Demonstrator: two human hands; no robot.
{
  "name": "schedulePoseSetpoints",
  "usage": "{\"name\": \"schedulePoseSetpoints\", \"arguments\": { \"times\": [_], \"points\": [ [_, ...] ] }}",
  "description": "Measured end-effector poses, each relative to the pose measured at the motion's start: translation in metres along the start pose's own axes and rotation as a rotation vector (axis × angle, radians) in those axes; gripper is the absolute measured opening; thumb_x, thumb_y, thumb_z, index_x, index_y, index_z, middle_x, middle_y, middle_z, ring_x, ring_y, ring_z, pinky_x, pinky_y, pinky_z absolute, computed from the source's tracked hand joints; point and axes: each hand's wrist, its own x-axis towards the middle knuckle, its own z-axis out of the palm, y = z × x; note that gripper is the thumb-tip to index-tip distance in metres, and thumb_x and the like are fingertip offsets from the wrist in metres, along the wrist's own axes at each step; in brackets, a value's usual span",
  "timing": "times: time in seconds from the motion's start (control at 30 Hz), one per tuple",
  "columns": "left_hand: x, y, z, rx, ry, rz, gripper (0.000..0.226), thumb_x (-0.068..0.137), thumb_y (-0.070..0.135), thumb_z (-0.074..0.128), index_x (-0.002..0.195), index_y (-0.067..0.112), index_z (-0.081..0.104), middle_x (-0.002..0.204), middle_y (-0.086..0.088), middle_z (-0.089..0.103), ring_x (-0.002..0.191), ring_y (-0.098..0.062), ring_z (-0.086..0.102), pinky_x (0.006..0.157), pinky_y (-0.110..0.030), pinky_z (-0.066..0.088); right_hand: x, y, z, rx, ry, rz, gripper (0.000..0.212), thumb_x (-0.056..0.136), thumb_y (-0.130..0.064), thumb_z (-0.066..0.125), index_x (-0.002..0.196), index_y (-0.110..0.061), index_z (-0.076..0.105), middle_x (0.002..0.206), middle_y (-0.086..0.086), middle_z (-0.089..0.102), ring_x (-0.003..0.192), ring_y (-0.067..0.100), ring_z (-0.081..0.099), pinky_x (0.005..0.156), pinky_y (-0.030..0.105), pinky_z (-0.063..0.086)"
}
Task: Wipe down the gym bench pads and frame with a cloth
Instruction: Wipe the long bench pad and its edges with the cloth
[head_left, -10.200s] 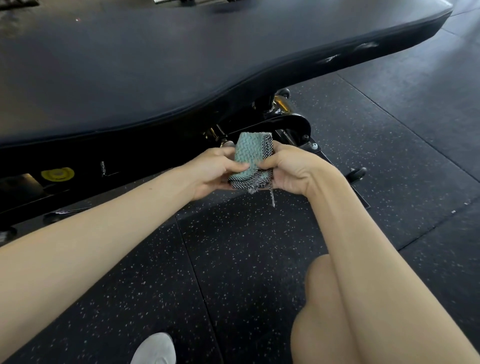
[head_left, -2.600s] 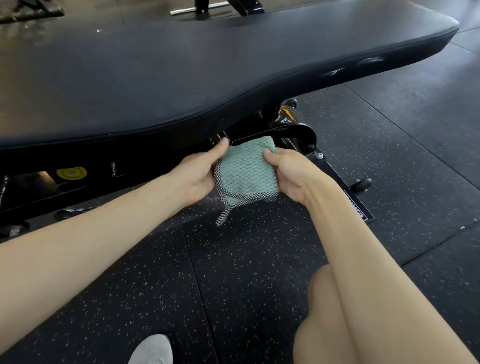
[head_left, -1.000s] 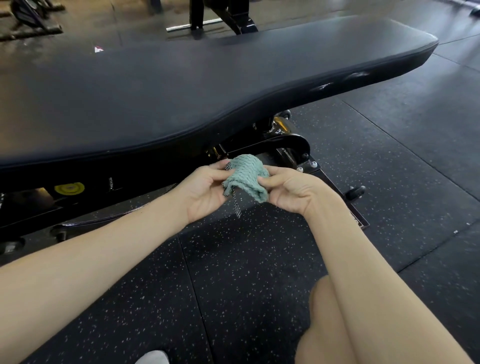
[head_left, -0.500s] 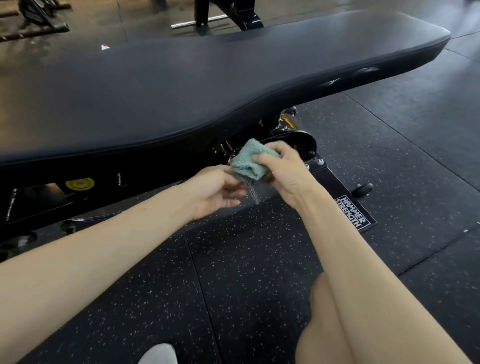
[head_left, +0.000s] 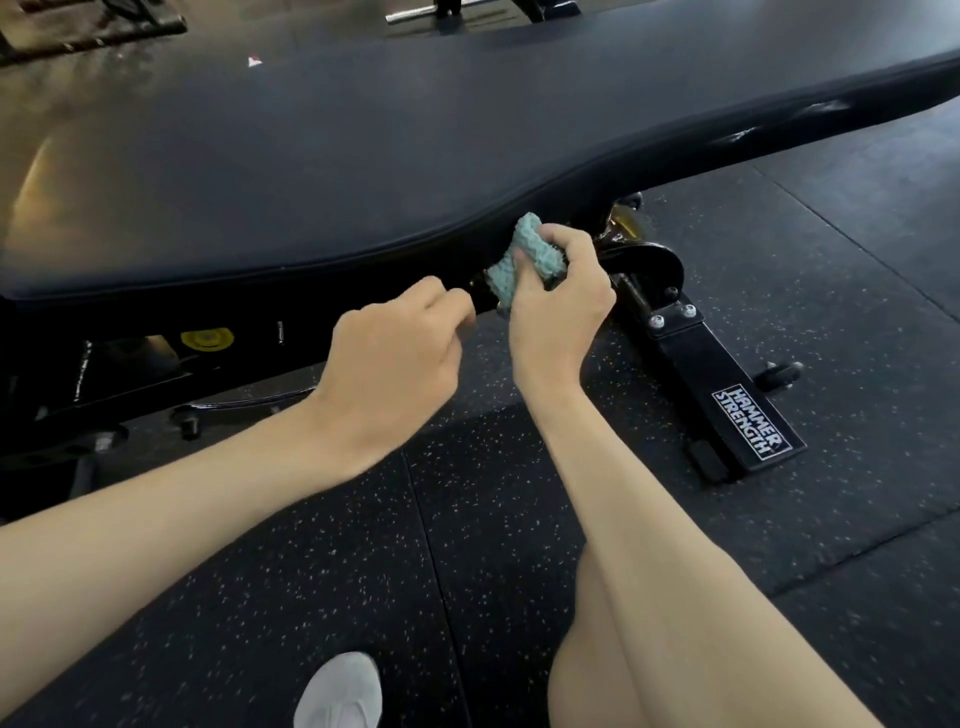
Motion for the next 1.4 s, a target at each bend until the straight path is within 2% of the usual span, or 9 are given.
{"name": "schedulePoseSetpoints", "arguments": {
  "times": [0.1, 0.2, 0.37, 0.53, 0.67, 0.9, 1.1, 1.3, 1.4],
  "points": [
    [-0.002, -0.011, 0.0, 0.169, 0.214, 0.255, 0.016, 0.081, -0.003, 0.053, 0.084, 0.003, 0.067, 0.098, -0.012, 0.064, 0.076, -0.026, 0.053, 0.054, -0.038, 0.046, -0.004, 0.003, 0.003, -0.032, -0.006, -0.083, 0.015, 0.083, 0.004, 0.064, 0.096, -0.002, 0.065, 0.09, 0.002, 0.065, 0.079, 0.007, 0.057, 0.073, 0.007, 0.04],
    [0.004, -0.026, 0.009, 0.253, 0.356, 0.266, 0.022, 0.081, -0.004, 0.054, 0.097, 0.005, 0.068, 0.123, -0.014, 0.048, 0.101, -0.03, 0.044, 0.082, -0.04, 0.041, -0.007, 0.004, 0.001, -0.073, -0.081, -0.189, 0.02, 0.081, 0.008, 0.062, 0.098, -0.001, 0.065, 0.093, 0.006, 0.065, 0.085, 0.016, 0.06, 0.077, 0.018, 0.046],
    [0.009, -0.036, 0.026, 0.269, 0.408, 0.326, 0.032, 0.084, -0.003, 0.055, 0.114, 0.007, 0.054, 0.129, -0.014, 0.035, 0.118, -0.032, 0.041, 0.099, -0.044, 0.039, -0.005, 0.005, -0.012, -0.163, -0.279, -0.322, 0.018, 0.08, 0.004, 0.062, 0.097, -0.003, 0.066, 0.09, 0.003, 0.065, 0.082, 0.017, 0.06, 0.072, 0.023, 0.047],
    [0.011, -0.031, 0.026, 0.226, 0.403, 0.255, 0.038, 0.085, -0.002, 0.054, 0.121, 0.007, 0.047, 0.131, -0.013, 0.033, 0.128, -0.031, 0.037, 0.115, -0.046, 0.02, 0.001, 0.001, -0.014, -0.129, -0.04, 0.003, 0.015, 0.084, 0.0, 0.063, 0.097, -0.007, 0.065, 0.092, -0.001, 0.063, 0.079, 0.007, 0.055, 0.07, 0.009, 0.04],
    [0.012, -0.027, 0.024, 0.32, 0.335, 0.176, 0.045, 0.087, 0.0, 0.051, 0.132, -0.002, 0.048, 0.136, -0.023, 0.045, 0.134, -0.035, 0.038, 0.115, -0.048, 0.016, -0.008, -0.004, 0.001, -0.075, -0.054, -0.041, 0.018, 0.084, 0.003, 0.064, 0.101, -0.004, 0.065, 0.097, 0.002, 0.065, 0.086, 0.007, 0.056, 0.078, 0.005, 0.04],
    [0.007, -0.024, 0.025, 0.348, 0.331, 0.22, 0.045, 0.09, -0.002, 0.048, 0.134, -0.008, 0.046, 0.139, -0.027, 0.044, 0.136, -0.038, 0.035, 0.114, -0.051, 0.017, -0.013, 0.002, -0.005, -0.117, -0.207, -0.248, 0.021, 0.079, 0.008, 0.062, 0.097, -0.002, 0.066, 0.091, 0.005, 0.065, 0.085, 0.019, 0.061, 0.075, 0.026, 0.049],
    [0.009, -0.021, 0.025, 0.398, 0.291, 0.144, 0.055, 0.087, 0.001, 0.047, 0.14, -0.01, 0.035, 0.147, -0.027, 0.034, 0.14, -0.037, 0.028, 0.117, -0.048, 0.013, -0.01, 0.006, -0.001, -0.074, -0.026, 0.033, 0.017, 0.086, -0.001, 0.064, 0.101, -0.007, 0.066, 0.096, 0.0, 0.064, 0.083, 0.004, 0.055, 0.075, 0.01, 0.043],
    [0.009, -0.02, 0.022, 0.398, 0.302, 0.163, 0.054, 0.086, -0.002, 0.046, 0.139, -0.009, 0.038, 0.147, -0.025, 0.036, 0.14, -0.034, 0.032, 0.117, -0.046, 0.019, -0.025, -0.001, 0.008, -0.049, -0.059, -0.133, 0.018, 0.081, 0.007, 0.064, 0.096, -0.003, 0.064, 0.091, 0.005, 0.063, 0.084, 0.015, 0.059, 0.076, 0.015, 0.045],
    [0.013, -0.017, 0.02, 0.377, 0.287, 0.213, 0.053, 0.085, -0.002, 0.047, 0.137, -0.01, 0.041, 0.146, -0.025, 0.038, 0.139, -0.034, 0.033, 0.116, -0.048, 0.022, -0.012, -0.001, 0.008, -0.015, -0.024, -0.067, 0.017, 0.082, 0.005, 0.062, 0.093, -0.007, 0.059, 0.091, 0.003, 0.062, 0.084, 0.015, 0.057, 0.075, 0.017, 0.044]
  ]
}}
